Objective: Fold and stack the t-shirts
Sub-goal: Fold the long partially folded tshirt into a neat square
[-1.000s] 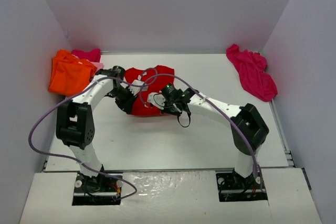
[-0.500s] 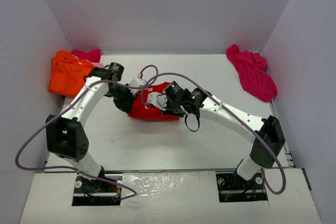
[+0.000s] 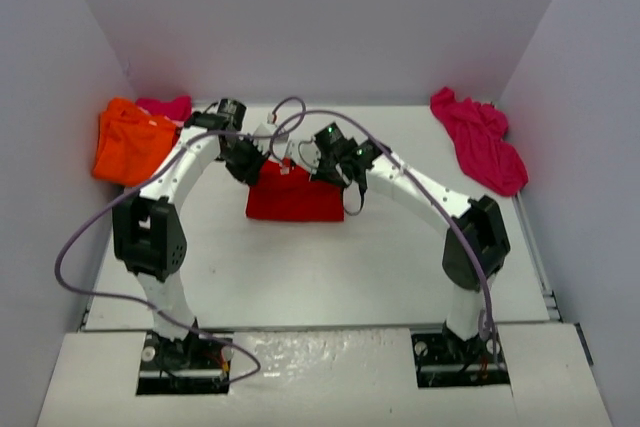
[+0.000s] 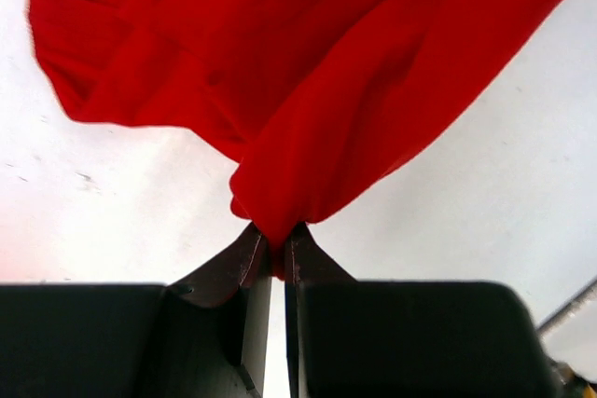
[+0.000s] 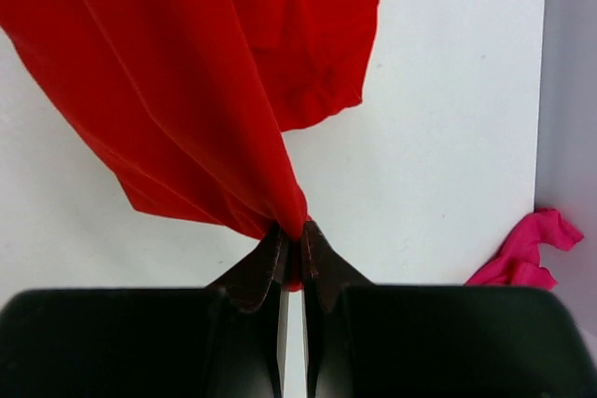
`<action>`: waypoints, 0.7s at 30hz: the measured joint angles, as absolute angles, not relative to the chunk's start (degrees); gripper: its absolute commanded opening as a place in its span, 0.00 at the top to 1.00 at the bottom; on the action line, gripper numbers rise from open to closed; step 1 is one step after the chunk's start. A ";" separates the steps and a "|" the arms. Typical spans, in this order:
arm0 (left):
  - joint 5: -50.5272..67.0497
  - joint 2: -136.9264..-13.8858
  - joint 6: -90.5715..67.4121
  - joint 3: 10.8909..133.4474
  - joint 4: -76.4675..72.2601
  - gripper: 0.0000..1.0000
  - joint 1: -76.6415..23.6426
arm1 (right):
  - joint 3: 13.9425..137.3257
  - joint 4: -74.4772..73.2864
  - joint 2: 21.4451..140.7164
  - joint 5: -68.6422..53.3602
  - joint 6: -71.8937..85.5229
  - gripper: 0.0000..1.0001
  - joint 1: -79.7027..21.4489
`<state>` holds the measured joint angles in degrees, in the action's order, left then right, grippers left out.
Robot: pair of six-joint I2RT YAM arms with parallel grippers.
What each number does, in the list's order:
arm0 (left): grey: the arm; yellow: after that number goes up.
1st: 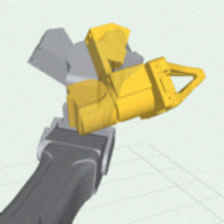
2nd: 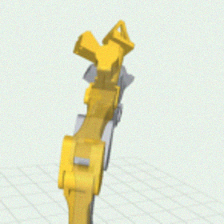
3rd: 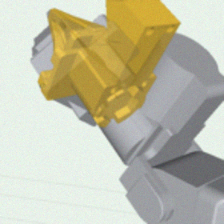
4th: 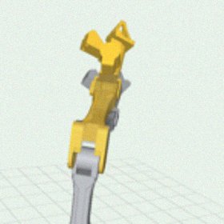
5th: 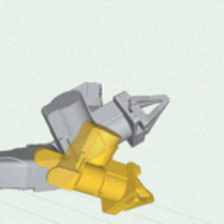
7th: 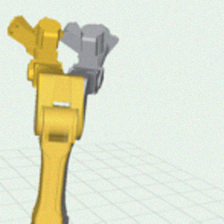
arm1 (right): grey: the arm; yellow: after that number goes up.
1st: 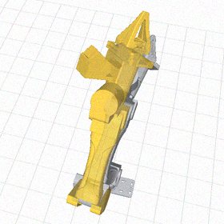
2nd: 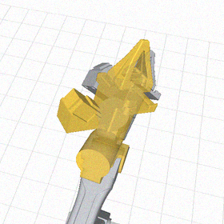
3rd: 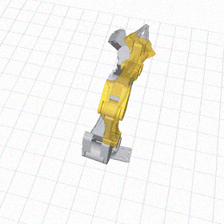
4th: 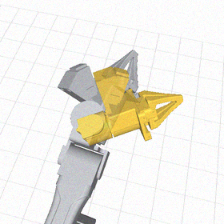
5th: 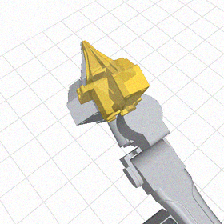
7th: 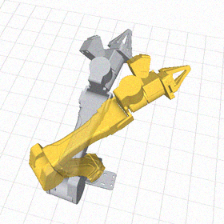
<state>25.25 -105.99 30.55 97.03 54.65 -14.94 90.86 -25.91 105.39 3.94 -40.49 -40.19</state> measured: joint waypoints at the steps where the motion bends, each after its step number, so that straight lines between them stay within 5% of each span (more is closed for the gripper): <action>1: 24.74 -106.49 30.28 97.45 54.03 1.00 -14.92 | 91.79 -25.63 106.25 4.11 -40.60 1.00 -39.68; 21: 16.66 -114.85 23.11 104.81 40.09 1.00 -11.04 | 103.36 -14.29 122.88 13.98 -40.78 1.00 -37.73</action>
<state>16.66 -114.85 23.11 104.81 40.09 -11.04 103.36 -14.29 122.88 13.98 -40.78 -37.73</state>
